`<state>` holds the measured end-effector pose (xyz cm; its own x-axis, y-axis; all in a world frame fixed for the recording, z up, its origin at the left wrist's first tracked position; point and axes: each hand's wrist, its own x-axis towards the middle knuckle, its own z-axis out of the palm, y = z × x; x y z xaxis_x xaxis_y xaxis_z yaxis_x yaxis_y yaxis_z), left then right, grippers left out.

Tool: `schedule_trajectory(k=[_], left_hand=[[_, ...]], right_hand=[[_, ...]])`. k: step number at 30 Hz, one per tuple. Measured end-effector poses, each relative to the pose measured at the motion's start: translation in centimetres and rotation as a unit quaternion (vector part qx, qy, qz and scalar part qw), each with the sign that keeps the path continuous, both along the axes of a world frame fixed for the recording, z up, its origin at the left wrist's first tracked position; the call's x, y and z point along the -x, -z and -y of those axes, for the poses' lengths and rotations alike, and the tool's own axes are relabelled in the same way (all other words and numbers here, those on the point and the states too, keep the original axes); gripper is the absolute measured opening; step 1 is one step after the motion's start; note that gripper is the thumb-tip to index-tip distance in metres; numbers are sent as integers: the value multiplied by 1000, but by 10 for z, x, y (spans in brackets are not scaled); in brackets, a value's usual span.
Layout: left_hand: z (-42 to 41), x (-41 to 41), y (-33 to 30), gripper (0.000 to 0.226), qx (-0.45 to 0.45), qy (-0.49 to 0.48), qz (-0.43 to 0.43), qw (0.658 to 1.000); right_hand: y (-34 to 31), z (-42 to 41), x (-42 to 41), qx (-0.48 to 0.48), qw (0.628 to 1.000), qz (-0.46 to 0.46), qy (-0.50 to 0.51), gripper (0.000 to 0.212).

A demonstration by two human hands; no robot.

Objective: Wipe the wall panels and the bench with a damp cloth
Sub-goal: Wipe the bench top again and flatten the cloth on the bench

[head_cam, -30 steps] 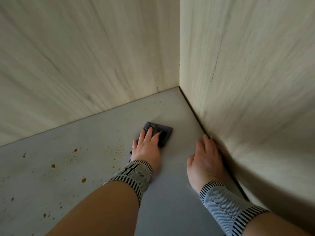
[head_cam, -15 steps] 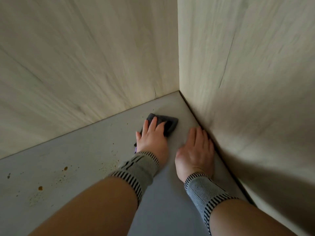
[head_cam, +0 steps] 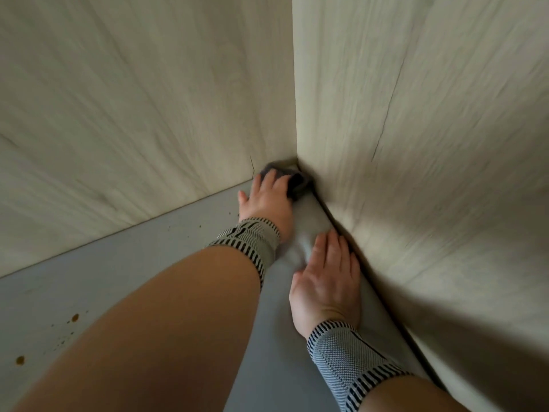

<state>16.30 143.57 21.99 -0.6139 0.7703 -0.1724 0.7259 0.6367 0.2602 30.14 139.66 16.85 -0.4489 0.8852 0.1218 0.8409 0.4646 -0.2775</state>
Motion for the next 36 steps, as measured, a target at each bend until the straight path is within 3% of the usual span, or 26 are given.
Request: schedule_trajectory(k=[3,7,9,12,16,22,26,28,30,34,36], left_hand=[[-7,-9,0,61,-2,-58,3,998],[8,-34,-1,58,-10,69,-1,998],[7,-25,-1,61,4,81,-4,997],[6,-3,-2,68,29,-11,-24,999],[18,8,-2,60,27,-136,-16,990],[46,-2,2,61,6,-9,-18,1000],[68,26,-3,63,27,-207,-4,978],[75,23,-3,61,30,-251,-6,967],[79,8,-5,59,11,-210,-7,978],[91,-12,-5,54,-4,-34,13,999],[94,0,-2,54,7,-48,19,999]], right_hand=[[2,0,0,-15,1000,-2,2,82],[2,1,1,-12,1000,-14,2,83],[3,0,0,-15,1000,-9,5,83],[6,-1,0,-30,999,-15,7,77],[7,-1,2,-38,999,-23,6,70],[7,-1,2,-28,999,-22,5,73],[7,-1,3,-35,999,-30,7,66],[7,0,3,-34,999,-34,8,63],[7,0,3,-38,998,-40,10,61],[4,1,2,-36,998,-46,16,63],[5,1,2,-38,998,-45,13,64]])
